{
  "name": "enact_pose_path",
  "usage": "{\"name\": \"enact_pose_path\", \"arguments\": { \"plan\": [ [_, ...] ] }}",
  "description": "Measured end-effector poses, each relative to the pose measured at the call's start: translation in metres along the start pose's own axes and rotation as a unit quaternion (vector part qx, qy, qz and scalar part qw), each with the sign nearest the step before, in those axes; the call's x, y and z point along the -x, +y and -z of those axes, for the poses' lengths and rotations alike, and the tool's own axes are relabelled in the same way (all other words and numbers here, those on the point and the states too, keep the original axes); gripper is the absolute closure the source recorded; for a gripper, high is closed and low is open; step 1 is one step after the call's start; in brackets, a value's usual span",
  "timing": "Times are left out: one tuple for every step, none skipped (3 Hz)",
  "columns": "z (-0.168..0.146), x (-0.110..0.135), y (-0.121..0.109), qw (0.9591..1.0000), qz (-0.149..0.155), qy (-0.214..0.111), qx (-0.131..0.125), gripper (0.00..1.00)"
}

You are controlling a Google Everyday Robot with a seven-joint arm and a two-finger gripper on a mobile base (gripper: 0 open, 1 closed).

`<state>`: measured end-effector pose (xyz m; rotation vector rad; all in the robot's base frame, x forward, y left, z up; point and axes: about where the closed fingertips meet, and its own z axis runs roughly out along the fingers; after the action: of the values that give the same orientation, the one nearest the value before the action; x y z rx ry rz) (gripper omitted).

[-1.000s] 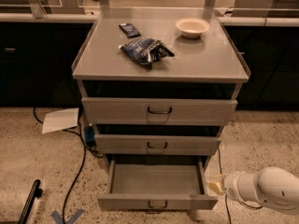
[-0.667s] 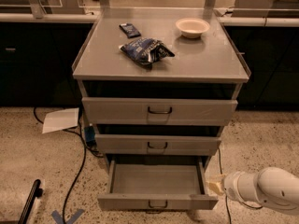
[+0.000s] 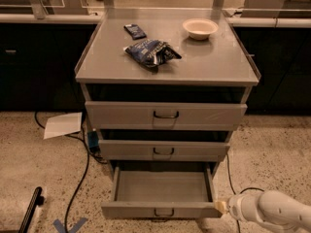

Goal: Close bottom drawer

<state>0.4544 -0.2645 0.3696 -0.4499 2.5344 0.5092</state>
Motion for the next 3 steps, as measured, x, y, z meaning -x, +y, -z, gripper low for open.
{"name": "enact_pose_path", "arguments": {
  "plan": [
    [-0.051, -0.035, -0.029, 0.9985, -0.052, -0.016, -0.007, 1.0],
    [-0.089, -0.06, -0.042, 0.9959, -0.088, -0.021, -0.002, 1.0],
    [-0.121, -0.074, -0.048, 0.9943, -0.106, -0.009, 0.008, 1.0]
  ]
}}
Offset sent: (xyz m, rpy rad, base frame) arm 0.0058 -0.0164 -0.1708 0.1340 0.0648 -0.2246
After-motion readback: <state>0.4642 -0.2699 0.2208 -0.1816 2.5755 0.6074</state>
